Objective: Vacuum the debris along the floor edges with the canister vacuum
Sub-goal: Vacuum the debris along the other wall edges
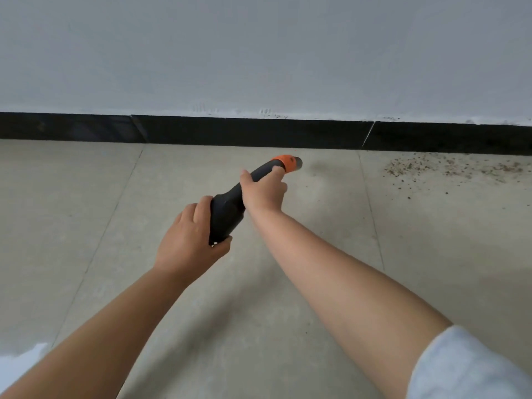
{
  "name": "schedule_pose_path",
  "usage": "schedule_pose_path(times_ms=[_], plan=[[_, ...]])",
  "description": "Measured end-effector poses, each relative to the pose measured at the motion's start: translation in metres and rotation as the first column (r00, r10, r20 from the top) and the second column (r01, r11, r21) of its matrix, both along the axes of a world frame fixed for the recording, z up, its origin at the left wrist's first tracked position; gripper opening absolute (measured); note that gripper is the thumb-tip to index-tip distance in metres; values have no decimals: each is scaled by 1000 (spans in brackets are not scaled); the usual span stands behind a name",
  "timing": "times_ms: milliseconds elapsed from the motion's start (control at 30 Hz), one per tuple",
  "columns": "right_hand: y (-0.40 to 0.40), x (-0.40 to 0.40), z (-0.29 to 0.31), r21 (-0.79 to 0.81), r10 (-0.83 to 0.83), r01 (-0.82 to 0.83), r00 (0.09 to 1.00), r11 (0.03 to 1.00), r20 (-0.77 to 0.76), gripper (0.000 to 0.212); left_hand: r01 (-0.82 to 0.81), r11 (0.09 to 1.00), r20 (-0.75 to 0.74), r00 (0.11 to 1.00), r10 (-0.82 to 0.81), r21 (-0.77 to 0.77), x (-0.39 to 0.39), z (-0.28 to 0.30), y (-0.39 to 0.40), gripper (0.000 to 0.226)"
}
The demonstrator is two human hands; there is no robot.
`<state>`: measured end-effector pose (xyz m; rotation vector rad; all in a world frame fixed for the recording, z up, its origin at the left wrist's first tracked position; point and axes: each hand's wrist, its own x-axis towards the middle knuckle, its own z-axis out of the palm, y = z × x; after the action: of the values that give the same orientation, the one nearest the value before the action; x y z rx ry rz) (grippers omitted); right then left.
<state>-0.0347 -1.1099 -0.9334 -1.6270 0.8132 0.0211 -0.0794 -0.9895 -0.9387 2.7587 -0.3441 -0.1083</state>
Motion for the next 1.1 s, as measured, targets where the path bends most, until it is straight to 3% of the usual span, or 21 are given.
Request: schedule_pose_path(times_ms=[267, 500, 767, 900, 1100], plan=[[-32, -15, -18, -26, -50, 49, 996, 998, -80, 57, 139, 990, -75, 988, -138, 14, -1, -14, -25, 62], [-75, -1, -22, -80, -133, 128, 990, 989, -52, 57, 113, 993, -88, 989, -115, -28, 6, -25, -83, 62], [-26, 11, -24, 7, 14, -14, 1000, 1000, 0, 53, -39, 999, -5, 999, 39, -24, 6, -20, -26, 60], [1, 27, -13, 16, 142, -143, 988, 990, 58, 63, -143, 989, 16, 990, 144, -29, 13, -13, -3, 60], [0, 46, -21, 78, 154, -153, 988, 985, -18, 59, -141, 989, -44, 989, 143, 37, 30, -22, -5, 59]])
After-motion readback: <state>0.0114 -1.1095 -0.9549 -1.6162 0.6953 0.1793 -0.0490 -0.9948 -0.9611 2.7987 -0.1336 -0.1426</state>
